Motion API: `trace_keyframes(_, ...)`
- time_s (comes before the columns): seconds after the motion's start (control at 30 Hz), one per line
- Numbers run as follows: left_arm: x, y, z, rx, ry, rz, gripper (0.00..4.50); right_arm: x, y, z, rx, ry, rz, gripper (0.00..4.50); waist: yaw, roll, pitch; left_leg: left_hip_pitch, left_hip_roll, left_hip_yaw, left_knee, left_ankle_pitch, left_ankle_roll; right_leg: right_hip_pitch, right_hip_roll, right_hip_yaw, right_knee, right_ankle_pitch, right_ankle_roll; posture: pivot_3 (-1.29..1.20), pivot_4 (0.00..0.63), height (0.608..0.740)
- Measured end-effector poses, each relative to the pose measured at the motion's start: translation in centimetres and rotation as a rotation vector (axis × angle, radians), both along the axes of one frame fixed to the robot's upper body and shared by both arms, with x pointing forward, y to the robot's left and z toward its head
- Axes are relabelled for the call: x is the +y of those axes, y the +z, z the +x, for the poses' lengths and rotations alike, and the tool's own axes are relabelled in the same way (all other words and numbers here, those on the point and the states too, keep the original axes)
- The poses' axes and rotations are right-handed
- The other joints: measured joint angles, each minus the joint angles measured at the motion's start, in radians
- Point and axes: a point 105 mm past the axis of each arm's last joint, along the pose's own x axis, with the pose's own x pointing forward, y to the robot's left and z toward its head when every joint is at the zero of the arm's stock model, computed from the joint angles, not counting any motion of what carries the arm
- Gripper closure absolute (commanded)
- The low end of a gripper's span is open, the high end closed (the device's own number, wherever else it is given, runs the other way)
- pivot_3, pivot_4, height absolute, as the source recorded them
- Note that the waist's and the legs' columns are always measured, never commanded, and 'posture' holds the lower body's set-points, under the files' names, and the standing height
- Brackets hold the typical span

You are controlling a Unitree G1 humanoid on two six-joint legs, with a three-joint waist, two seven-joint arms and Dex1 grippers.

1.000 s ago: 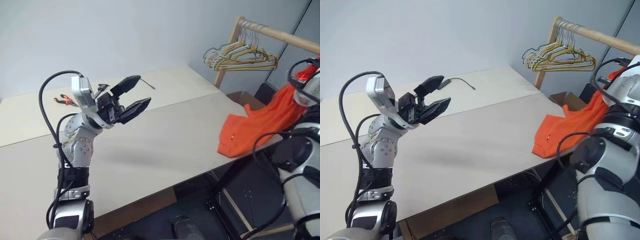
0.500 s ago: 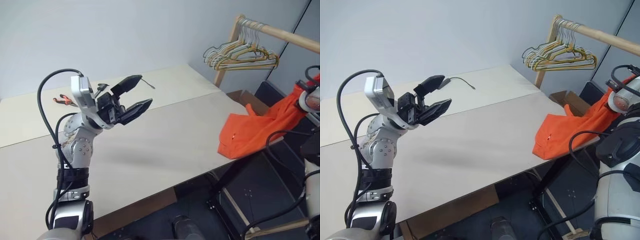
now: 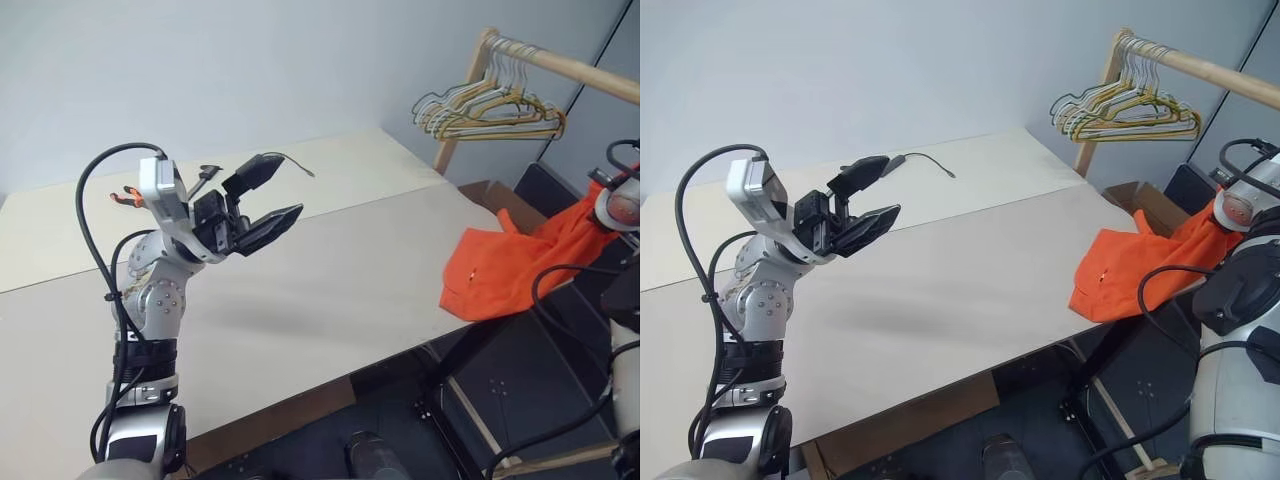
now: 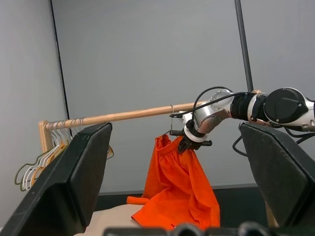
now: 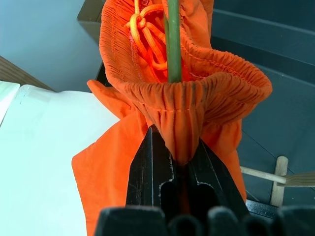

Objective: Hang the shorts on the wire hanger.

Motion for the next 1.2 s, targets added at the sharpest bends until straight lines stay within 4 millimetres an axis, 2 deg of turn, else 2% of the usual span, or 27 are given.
trace_keyframes(0.13,0.0,0.1,-0.2,-0.007,-0.015,-0.007,0.01,-0.1,-0.1,-0.1,0.007,-0.011,-0.001,4.50,0.008,0.000,0.000,0.000,0.000,0.000,0.000,0.000,0.000,0.000,0.000,0.000,0.000,0.000,0.000,-0.17,0.000,0.740)
trace_keyframes(0.27,0.0,0.1,-0.4,-0.012,-0.018,-0.005,0.00,-0.1,-0.3,-0.2,0.028,-0.013,-0.020,3.29,0.010,0.000,0.000,0.000,0.000,0.000,0.000,0.000,0.000,0.001,0.000,0.000,0.000,0.000,0.000,-0.17,0.000,0.740)
trace_keyframes(0.4,0.0,0.1,-0.3,-0.012,-0.017,-0.005,0.00,0.0,-1.0,-0.2,0.086,-0.017,-0.067,1.82,0.010,0.001,0.000,0.000,0.000,0.000,0.000,0.000,0.000,0.001,0.000,0.000,0.000,0.000,0.000,-0.17,0.000,0.740)
trace_keyframes(0.57,0.0,0.1,-0.3,-0.011,-0.013,-0.006,0.00,-0.4,0.3,-0.5,0.147,-0.066,-0.215,0.03,0.011,0.001,0.000,0.000,0.000,0.000,0.000,0.000,0.000,0.000,0.000,0.000,0.000,0.000,0.000,-0.17,0.000,0.740)
trace_keyframes(0.77,0.0,0.1,-0.3,-0.011,-0.012,-0.007,0.00,-0.2,3.7,-0.4,0.144,-0.124,-0.421,0.03,0.010,0.002,0.000,0.000,0.000,0.000,0.001,0.000,0.000,0.000,-0.001,0.000,0.001,0.000,0.001,-0.18,0.000,0.740)
trace_keyframes(0.9,0.0,0.2,-0.3,-0.011,-0.009,-0.008,0.00,1.4,6.8,-0.1,0.140,-0.162,-0.664,0.03,0.010,0.002,-0.001,0.000,0.000,0.000,0.001,0.001,0.000,0.000,-0.001,0.000,0.002,0.001,0.001,-0.16,0.000,0.740)
trace_keyframes(1.0,0.0,0.1,0.1,-0.007,0.028,0.001,0.00,3.7,9.0,0.5,0.113,-0.142,-0.842,0.03,0.010,0.002,-0.001,0.000,0.000,-0.001,0.001,0.002,0.000,-0.001,-0.001,0.000,0.004,0.001,0.001,-0.15,0.000,0.740)
trace_keyframes(1.1,0.5,-0.4,1.1,0.018,0.132,0.046,0.00,6.6,10.4,1.9,0.046,-0.035,-0.967,0.03,0.011,0.002,-0.001,0.001,0.000,-0.001,0.001,0.002,0.000,0.000,-0.001,0.000,0.004,0.001,0.001,-0.13,0.000,0.740)
trace_keyframes(1.17,1.3,-0.8,1.7,0.043,0.202,0.087,0.00,8.6,10.3,3.0,-0.001,0.068,-1.045,0.03,0.011,0.002,-0.001,0.001,0.000,-0.002,0.001,0.002,0.000,0.000,-0.001,-0.001,0.004,0.001,0.001,-0.12,0.000,0.740)
trace_keyframes(1.2,2.2,-1.3,2.0,0.067,0.253,0.119,0.00,10.2,9.7,3.8,-0.029,0.171,-1.083,0.03,0.010,0.002,-0.001,0.002,0.000,-0.002,0.001,0.002,0.000,0.000,-0.001,-0.001,0.005,0.001,0.001,-0.12,0.000,0.740)
